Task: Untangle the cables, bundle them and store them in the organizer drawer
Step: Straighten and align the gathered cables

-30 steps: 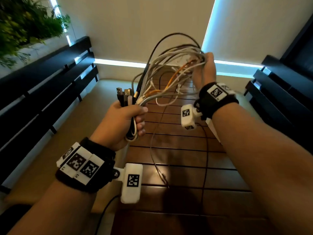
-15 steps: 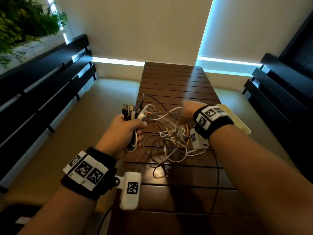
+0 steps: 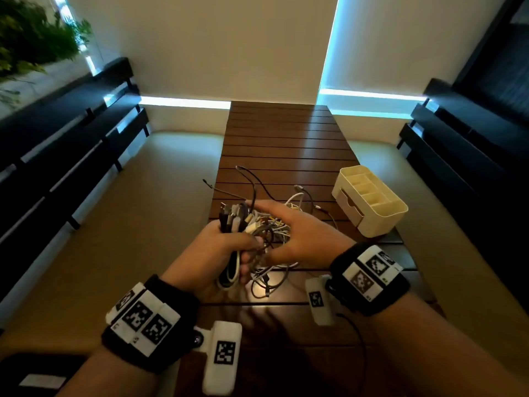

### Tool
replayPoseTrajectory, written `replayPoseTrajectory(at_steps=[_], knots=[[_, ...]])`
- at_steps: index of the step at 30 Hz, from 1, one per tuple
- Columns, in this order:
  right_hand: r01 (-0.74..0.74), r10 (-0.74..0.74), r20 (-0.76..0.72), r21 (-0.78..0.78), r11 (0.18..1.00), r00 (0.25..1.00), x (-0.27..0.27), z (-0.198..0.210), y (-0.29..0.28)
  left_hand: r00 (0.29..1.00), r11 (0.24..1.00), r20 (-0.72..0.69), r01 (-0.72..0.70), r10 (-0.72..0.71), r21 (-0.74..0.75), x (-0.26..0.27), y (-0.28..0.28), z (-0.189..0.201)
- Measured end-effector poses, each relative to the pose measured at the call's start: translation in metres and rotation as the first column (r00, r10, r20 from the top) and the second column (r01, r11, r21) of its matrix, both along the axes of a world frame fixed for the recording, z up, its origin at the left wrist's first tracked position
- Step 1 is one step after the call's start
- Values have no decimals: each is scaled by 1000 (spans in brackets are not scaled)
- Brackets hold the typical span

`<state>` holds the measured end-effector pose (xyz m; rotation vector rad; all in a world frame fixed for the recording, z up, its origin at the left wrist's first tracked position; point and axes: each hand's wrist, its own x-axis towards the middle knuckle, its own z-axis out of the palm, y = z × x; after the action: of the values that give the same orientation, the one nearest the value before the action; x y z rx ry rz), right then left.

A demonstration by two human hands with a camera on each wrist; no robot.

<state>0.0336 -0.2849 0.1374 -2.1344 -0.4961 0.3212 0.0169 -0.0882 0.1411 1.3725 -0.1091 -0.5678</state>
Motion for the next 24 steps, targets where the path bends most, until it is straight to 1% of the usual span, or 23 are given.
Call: replayPoseTrajectory(at_steps=[2, 4, 5, 6, 8, 10, 13, 15, 17, 18, 19, 21, 24], knots=[[68, -71, 99, 34, 997, 993, -3, -8, 2, 995, 995, 0, 96, -96, -24, -8, -5, 1], [166, -172, 258, 47, 985, 951, -4, -14, -1, 987, 986, -5, 162, -162, -26, -15, -8, 3], [199, -199, 314, 31, 979, 928, -4, -15, -4, 983, 983, -8, 184, -184, -25, -18, -9, 3], [214, -210, 336, 25, 977, 918, -4, -15, -6, 980, 980, -8, 196, -197, -25, -19, -10, 4], [203, -196, 348, 17, 979, 917, -7, -12, -11, 984, 984, -2, 177, -178, -28, -21, -11, 4], [208, -185, 365, -25, 978, 912, -11, -7, -19, 993, 993, -4, 115, -115, -19, -20, -12, 3], [197, -172, 345, -37, 980, 923, -27, 1, -25, 997, 997, -15, 75, -75, -31, -21, -14, 3], [150, -89, 425, -110, 983, 901, -38, 1, -17, 995, 995, -19, 97, -98, -6, -22, -17, 3], [118, 20, 522, -229, 966, 853, -41, -6, -3, 989, 989, -26, 147, -146, 18, -24, -20, 3], [114, 42, 542, -249, 962, 839, -38, -10, 2, 986, 986, -24, 167, -166, 29, -25, -23, 4], [118, 35, 539, -247, 962, 842, -34, -11, 4, 984, 984, -18, 175, -175, 38, -25, -24, 4], [151, -10, 477, -257, 955, 879, -29, -6, 4, 985, 984, -24, 173, -172, 47, -24, -26, 6], [142, -2, 422, -301, 943, 907, -26, 2, 5, 983, 983, -9, 181, -181, 39, -22, -23, 10]])
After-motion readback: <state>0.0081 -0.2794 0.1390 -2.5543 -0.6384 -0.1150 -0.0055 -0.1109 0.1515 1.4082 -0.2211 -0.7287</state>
